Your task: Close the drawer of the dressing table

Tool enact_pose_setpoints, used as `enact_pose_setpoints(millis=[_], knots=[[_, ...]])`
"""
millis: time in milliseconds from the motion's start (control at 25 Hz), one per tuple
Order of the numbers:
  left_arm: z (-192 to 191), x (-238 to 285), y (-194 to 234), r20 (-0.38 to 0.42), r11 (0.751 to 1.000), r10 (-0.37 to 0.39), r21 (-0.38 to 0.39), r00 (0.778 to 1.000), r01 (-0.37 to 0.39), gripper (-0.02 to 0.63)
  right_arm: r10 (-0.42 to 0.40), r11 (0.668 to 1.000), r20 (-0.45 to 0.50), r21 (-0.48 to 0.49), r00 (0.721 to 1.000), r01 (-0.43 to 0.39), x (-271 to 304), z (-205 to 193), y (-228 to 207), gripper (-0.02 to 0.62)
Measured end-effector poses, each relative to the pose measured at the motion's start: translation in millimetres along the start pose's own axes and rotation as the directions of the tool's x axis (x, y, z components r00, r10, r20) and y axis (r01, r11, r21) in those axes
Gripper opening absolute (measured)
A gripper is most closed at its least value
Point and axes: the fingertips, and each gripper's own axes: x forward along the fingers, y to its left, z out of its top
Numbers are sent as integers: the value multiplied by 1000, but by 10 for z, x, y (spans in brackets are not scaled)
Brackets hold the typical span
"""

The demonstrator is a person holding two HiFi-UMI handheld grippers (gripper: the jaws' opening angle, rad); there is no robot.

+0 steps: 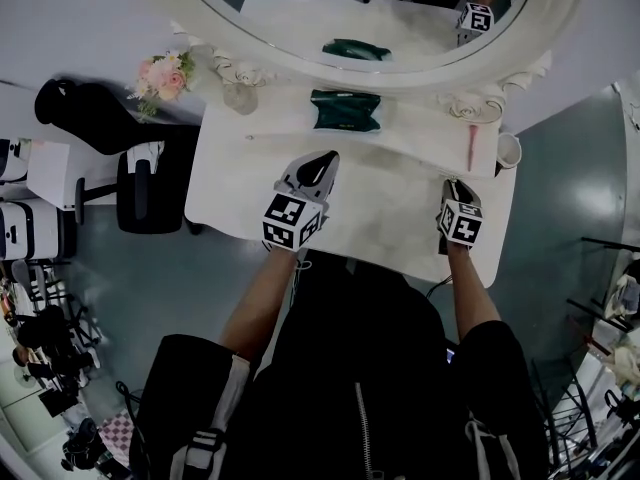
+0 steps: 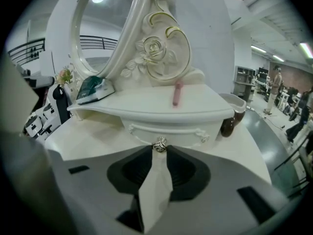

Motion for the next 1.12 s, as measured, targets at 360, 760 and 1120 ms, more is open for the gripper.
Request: enact_pose_setpoints(millis=[360,760,1120], knots=[[-4,-45,78,-3,999,31,-8,1000,-31,4,3,1000,-2,3,1000,-3,103,91,-33,98],[-34,-181,15,-13,998,68,-5,998,-68,5,29,999,15,19,999,-30,125,98,-32,109],[106,-272,12,8,999,44,24,999,-44,5,31,999,10,30,999,-31,-81,-142,198,123]])
